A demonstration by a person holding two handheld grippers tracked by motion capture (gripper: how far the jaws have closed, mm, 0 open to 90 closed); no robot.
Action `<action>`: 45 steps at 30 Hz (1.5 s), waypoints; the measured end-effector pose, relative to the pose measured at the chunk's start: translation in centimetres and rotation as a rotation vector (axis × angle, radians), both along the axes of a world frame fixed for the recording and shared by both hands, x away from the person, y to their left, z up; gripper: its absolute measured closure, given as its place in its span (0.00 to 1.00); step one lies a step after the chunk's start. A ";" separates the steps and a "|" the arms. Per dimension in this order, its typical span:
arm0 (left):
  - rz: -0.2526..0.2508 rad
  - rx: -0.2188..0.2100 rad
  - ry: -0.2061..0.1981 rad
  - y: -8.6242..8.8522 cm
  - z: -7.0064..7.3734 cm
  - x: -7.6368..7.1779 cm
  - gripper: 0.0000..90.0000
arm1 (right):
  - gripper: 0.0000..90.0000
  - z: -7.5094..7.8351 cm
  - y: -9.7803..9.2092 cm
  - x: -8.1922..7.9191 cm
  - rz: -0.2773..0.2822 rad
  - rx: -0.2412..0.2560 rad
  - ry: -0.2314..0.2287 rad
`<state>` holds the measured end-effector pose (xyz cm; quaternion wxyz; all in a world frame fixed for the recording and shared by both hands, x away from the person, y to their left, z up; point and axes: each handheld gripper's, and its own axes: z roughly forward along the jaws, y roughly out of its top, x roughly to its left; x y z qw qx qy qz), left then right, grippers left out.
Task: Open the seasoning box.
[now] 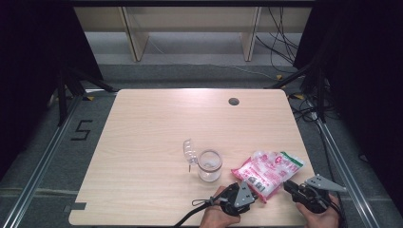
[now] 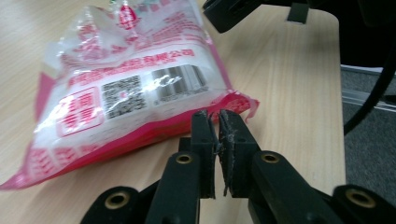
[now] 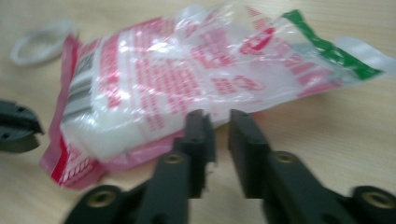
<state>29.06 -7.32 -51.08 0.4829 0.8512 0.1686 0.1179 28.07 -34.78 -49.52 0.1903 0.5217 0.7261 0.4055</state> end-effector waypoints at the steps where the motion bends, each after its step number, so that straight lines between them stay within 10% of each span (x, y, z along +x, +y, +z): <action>1: 0.011 -0.011 0.000 0.4 0.1 -0.1 0.90 | 0.63 -0.1 -0.2 0.1 -0.050 0.041 0.003; 9: 0.048 -0.039 0.024 3.0 0.8 -0.5 0.75 | 0.43 -0.8 -1.7 1.2 -0.194 0.260 0.044; 14: 0.069 -0.060 0.029 3.7 0.6 -0.6 0.72 | 0.40 -1.2 -2.0 2.4 -0.223 0.308 0.051; 32: 0.091 -0.037 0.028 4.9 0.4 -0.6 0.66 | 0.53 -2.3 -0.7 5.9 -0.219 0.346 0.143; 41: 0.106 -0.064 0.038 5.2 0.4 -0.7 0.64 | 0.67 -2.9 -0.8 6.8 -0.166 0.327 0.107; 42: 0.105 -0.061 0.037 5.2 0.4 -0.7 0.64 | 0.68 -2.4 -0.1 6.4 -0.209 0.405 0.187; 45: 0.107 -0.072 0.036 5.2 0.4 -0.7 0.64 | 0.71 -2.2 0.0 6.4 -0.204 0.397 0.208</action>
